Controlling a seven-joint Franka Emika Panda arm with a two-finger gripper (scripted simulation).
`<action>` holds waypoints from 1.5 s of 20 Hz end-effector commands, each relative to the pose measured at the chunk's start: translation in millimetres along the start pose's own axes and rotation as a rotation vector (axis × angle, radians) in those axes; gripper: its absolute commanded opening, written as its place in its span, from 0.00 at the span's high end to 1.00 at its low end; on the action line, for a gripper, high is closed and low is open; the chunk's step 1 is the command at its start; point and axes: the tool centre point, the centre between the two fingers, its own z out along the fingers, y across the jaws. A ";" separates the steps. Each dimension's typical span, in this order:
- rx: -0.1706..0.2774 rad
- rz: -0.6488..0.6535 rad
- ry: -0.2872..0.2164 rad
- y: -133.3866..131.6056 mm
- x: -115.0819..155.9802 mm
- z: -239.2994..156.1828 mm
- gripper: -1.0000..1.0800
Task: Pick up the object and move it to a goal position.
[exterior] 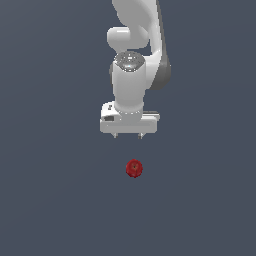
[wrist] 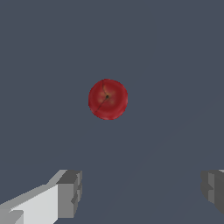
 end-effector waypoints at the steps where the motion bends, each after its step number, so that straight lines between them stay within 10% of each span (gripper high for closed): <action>1: 0.000 0.000 0.000 0.0 0.0 0.0 0.04; 30: 0.006 0.131 -0.034 -19.6 35.8 45.7 0.04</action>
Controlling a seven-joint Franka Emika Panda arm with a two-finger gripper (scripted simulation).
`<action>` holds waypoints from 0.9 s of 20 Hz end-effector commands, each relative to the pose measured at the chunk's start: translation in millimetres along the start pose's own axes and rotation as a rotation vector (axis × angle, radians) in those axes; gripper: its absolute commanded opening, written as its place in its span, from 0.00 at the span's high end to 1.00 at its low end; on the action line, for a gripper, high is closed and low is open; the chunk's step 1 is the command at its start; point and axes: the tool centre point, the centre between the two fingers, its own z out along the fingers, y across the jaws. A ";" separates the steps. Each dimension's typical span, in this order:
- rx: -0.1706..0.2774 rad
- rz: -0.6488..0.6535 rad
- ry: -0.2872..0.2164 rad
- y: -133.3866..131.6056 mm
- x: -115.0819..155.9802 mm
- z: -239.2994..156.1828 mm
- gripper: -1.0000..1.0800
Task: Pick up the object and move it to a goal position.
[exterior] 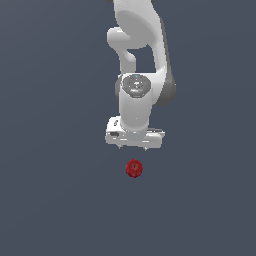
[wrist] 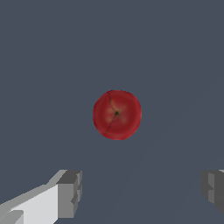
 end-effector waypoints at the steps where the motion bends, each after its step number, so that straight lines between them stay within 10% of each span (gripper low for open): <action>1: 0.000 0.049 -0.002 -3.0 10.9 12.0 0.04; 18: -0.002 0.201 -0.007 -12.6 40.9 52.8 0.04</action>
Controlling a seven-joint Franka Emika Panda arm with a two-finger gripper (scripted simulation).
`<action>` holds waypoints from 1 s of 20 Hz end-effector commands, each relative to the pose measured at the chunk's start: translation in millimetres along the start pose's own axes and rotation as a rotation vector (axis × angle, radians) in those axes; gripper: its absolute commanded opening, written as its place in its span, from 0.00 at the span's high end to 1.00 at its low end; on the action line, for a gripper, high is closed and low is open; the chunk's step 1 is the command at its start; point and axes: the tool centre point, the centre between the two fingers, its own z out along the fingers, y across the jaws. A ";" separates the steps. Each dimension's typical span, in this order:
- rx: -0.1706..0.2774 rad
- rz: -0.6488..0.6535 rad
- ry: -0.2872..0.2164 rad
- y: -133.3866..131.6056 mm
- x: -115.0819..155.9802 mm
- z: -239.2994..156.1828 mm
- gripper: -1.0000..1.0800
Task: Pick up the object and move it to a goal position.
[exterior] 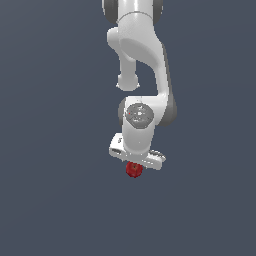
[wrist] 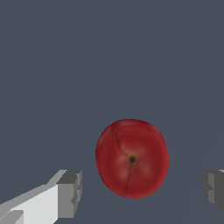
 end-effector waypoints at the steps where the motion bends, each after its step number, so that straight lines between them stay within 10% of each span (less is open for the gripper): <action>1: 0.000 0.000 0.000 0.0 0.1 0.1 0.04; 18: 0.000 0.004 0.001 -0.4 1.1 50.3 0.04; 19: 0.000 0.004 0.001 -0.4 1.1 50.3 1.00; 20: 0.000 0.004 0.001 -0.4 1.1 50.3 1.00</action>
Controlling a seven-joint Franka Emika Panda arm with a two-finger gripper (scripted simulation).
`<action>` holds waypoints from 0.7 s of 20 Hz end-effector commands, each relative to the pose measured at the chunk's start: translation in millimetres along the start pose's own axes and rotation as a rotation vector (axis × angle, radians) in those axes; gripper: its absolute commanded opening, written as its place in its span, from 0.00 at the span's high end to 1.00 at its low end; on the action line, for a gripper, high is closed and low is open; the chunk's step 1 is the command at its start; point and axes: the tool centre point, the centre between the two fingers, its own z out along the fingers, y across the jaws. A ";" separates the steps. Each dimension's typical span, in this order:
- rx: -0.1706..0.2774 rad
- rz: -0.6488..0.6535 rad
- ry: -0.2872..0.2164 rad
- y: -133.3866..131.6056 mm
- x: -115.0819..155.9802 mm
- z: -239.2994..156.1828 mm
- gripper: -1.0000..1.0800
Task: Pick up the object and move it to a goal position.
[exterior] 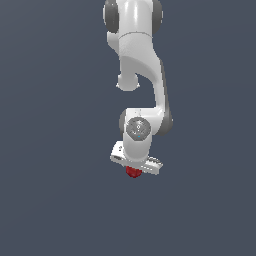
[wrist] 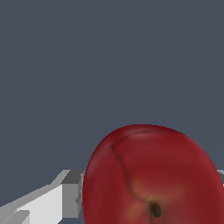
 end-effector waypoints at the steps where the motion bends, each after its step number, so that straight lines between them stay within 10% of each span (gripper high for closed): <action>1: 0.000 0.000 0.001 -0.1 0.7 -0.5 1.00; 14: 0.000 0.000 0.000 -0.4 -3.2 -0.4 1.00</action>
